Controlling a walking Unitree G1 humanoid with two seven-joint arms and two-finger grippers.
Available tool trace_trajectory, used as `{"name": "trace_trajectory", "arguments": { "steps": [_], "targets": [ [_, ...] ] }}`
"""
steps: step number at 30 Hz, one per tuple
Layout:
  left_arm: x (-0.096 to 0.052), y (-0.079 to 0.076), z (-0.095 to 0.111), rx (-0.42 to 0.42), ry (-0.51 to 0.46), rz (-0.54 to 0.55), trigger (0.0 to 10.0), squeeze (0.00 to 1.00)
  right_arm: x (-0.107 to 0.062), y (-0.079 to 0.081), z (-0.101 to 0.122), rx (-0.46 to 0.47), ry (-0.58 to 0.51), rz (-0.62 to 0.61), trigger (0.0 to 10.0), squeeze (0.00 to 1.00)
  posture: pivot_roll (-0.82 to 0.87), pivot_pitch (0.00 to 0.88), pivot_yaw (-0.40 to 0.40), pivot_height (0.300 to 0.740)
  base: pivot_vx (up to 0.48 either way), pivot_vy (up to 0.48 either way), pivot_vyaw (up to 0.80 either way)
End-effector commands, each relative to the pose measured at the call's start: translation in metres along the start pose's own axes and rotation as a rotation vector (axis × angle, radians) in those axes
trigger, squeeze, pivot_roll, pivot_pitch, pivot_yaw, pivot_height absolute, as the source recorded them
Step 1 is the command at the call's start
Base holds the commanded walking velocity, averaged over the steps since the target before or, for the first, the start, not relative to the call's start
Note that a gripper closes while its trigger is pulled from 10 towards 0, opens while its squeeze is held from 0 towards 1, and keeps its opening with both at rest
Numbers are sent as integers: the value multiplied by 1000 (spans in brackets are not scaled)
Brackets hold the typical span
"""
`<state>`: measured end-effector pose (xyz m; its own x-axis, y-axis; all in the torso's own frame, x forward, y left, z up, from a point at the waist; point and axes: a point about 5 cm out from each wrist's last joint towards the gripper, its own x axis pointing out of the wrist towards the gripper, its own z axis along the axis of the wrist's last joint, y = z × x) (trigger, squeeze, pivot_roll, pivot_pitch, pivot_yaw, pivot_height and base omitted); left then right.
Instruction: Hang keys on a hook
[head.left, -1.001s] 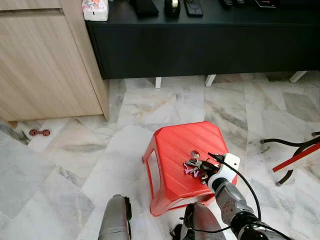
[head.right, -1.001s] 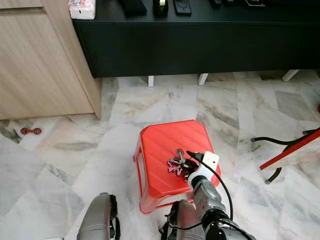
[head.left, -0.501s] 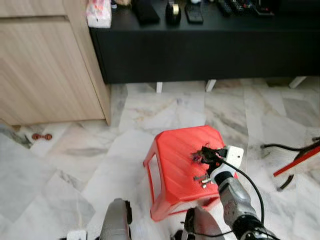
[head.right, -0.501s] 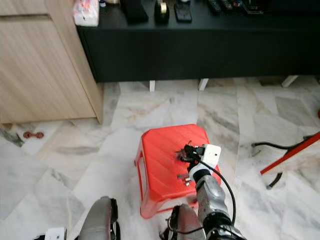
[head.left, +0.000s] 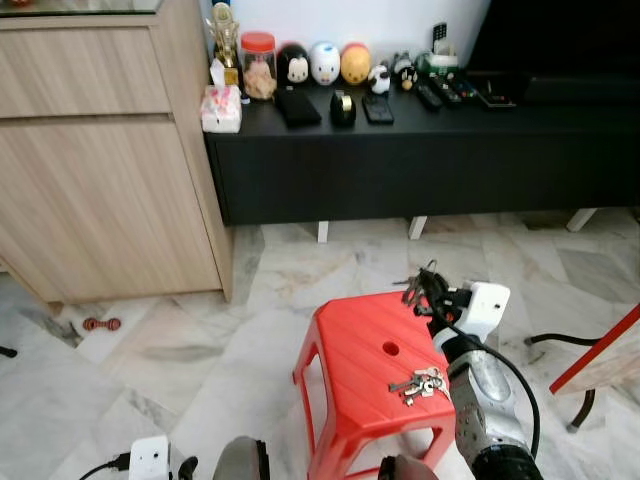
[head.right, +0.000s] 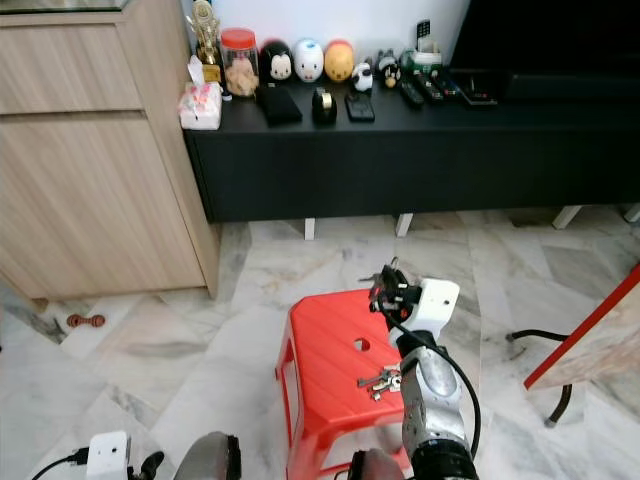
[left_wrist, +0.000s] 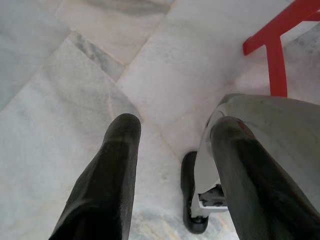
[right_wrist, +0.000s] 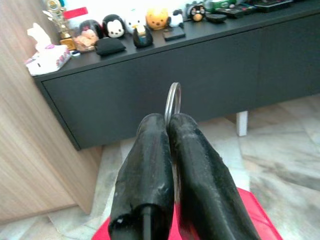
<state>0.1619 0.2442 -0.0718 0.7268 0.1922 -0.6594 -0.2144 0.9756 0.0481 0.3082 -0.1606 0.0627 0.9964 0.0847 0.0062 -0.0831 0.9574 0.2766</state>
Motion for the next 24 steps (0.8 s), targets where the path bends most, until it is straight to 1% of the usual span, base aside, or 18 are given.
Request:
{"name": "trace_trajectory", "arguments": {
  "steps": [1, 3, 7, 10, 12, 14, 18, 24],
  "targets": [
    [-2, 5, -5, -7, 27, 14, 10000, 0, -1, -2, 4, -12, -11, -13, 10000, 0, 169, 0, -64, 681, 0, 0, 0],
    [-2, 7, -7, -7, 36, 16, 10000, 0, -3, -3, 3, -25, -2, -18, 10000, 0, 169, 0, -64, 691, 0, 0, 0],
    [-5, 11, -14, -11, 75, 28, 10000, 0, -11, -13, -4, -27, 27, -74, 10000, 0, 164, 0, -62, 721, 0, 0, 0],
    [-6, 11, -16, -20, 90, 27, 10000, 0, -13, -16, -5, -31, 36, -90, 10000, 0, 159, 0, -64, 740, 0, 0, 0],
    [-6, 11, -17, -22, 92, 27, 10000, 0, -14, -17, -5, -30, 39, -94, 10000, 0, 158, 0, -65, 740, 0, 0, 0],
    [-6, 11, -17, -47, 88, 33, 10000, 0, -14, -17, -5, -34, 41, -94, 10000, 0, 159, 0, -69, 740, 0, 0, 0],
    [-8, 16, -21, -48, 112, 42, 10000, 0, -12, -17, -4, -37, 44, -93, 10000, 0, 167, 0, -84, 740, 0, 0, 0],
    [-6, 12, -20, -58, 116, 43, 10000, 0, -10, -19, -4, -44, 57, -100, 10000, 0, 172, 0, -94, 740, 0, 0, 0]
  ]
}}
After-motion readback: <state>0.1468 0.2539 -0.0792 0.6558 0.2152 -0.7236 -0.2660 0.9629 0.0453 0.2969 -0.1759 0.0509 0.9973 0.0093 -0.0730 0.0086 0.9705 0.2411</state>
